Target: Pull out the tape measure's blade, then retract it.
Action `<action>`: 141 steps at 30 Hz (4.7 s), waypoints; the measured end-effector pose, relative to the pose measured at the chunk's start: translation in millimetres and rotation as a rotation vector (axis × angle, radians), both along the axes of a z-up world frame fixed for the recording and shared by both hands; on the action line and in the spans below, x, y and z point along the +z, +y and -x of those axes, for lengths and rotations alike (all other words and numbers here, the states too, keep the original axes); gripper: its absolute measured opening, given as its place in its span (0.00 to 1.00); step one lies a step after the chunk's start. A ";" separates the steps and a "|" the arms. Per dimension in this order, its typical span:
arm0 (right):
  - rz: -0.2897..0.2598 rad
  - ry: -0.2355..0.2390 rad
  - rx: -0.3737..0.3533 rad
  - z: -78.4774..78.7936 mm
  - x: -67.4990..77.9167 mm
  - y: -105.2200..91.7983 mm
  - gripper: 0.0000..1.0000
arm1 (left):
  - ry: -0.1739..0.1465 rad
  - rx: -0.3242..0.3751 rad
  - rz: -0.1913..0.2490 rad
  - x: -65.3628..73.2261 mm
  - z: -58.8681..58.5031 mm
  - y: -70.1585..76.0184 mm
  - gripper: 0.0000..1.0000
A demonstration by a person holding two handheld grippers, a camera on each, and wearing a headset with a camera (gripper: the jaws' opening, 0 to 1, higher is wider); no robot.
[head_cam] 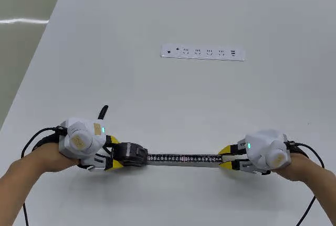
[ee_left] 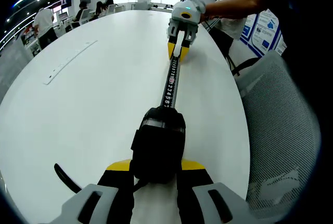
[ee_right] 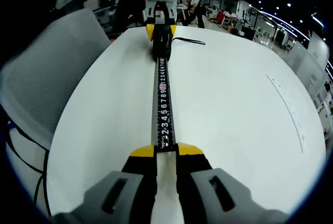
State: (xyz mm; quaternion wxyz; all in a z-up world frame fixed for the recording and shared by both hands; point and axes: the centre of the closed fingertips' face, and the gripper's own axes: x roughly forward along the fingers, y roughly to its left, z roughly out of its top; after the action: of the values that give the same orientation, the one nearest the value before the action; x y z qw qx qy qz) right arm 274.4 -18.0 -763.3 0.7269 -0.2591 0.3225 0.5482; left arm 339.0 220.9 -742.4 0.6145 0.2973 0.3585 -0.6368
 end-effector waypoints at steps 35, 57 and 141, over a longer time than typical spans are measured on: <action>0.059 0.022 -0.033 14.6 -5.8 -32.4 0.12 | -0.021 0.000 -0.012 -0.7 2.1 -3.1 0.29; 0.115 0.003 -0.039 10.0 -6.7 -34.8 0.20 | -0.049 0.007 -0.035 2.1 -3.7 -1.3 0.36; -0.108 -0.101 -0.637 61.6 46.0 -55.7 0.95 | -0.205 0.593 0.337 51.2 52.9 19.9 0.99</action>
State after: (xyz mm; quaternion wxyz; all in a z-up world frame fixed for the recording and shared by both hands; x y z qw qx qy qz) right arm 212.8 -73.8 -717.3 0.8896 -0.1332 0.3214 0.2960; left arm 286.1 240.8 -691.2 0.8457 0.1375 0.2555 -0.4478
